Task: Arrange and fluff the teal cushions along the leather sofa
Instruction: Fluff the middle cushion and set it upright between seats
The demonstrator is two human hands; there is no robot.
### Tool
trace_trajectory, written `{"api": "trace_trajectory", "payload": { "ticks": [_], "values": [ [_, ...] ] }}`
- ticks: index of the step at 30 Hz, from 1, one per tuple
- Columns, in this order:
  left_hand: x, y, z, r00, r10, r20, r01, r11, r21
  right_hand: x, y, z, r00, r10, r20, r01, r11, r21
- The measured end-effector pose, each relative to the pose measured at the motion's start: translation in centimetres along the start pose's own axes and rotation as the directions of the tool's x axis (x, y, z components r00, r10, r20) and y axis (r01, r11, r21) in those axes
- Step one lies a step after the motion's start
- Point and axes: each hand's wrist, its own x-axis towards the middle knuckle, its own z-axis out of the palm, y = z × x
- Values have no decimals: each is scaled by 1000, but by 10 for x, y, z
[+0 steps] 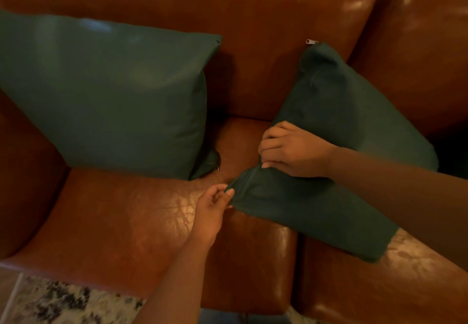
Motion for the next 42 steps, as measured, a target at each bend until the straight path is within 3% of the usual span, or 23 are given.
{"api": "trace_trajectory", "payload": {
  "ticks": [5,7,9,12,14,17,18,20,22,24,28,30,32,35,37,39,42],
  "values": [
    [7,-9,-13,987,-150,50,151,988,-29,7,-13,-8,998,45,47,-46,999,20],
    [14,-11,-32,971,-239,10,236,964,125,3,-18,-22,993,116,-13,-115,992,44],
    [26,-9,-53,971,-237,3,222,911,347,-15,-14,-36,968,216,-131,-207,975,77],
    [41,4,-64,998,-61,24,38,832,553,-57,2,-40,878,403,-260,-378,915,140],
    [41,27,-44,993,104,51,-114,788,606,-82,8,-30,823,506,-259,-478,863,165],
    [33,77,18,910,415,10,-338,726,599,-108,6,-15,746,638,-191,-616,770,169],
    [29,93,43,841,539,33,-441,650,619,-113,3,-11,705,687,-176,-667,726,167],
    [19,114,90,685,697,213,-606,383,697,-115,-4,-2,592,785,-179,-770,617,162],
    [10,119,134,593,686,423,-635,75,769,-109,-14,6,498,844,-198,-842,525,123],
    [11,108,165,607,585,537,-588,-123,799,-102,-18,13,469,859,-206,-868,492,75],
    [40,82,171,687,457,565,-492,-279,825,-110,1,18,429,888,-169,-887,449,111],
    [55,84,168,714,450,536,-463,-271,844,-125,19,19,325,933,-152,-922,348,169],
    [69,97,168,759,476,444,-395,-204,896,-146,38,19,166,982,-95,-955,184,231],
    [96,131,169,846,473,246,-291,25,956,-179,71,16,-70,987,146,-946,-112,304],
    [114,155,170,901,415,126,-229,210,950,-193,86,14,-117,941,316,-879,-246,408],
    [126,171,172,928,371,42,-200,400,895,-197,95,11,-103,913,395,-769,-325,551],
    [131,174,173,886,460,-53,-242,559,793,-194,106,11,-134,900,415,-643,-397,655]
  ]
}}
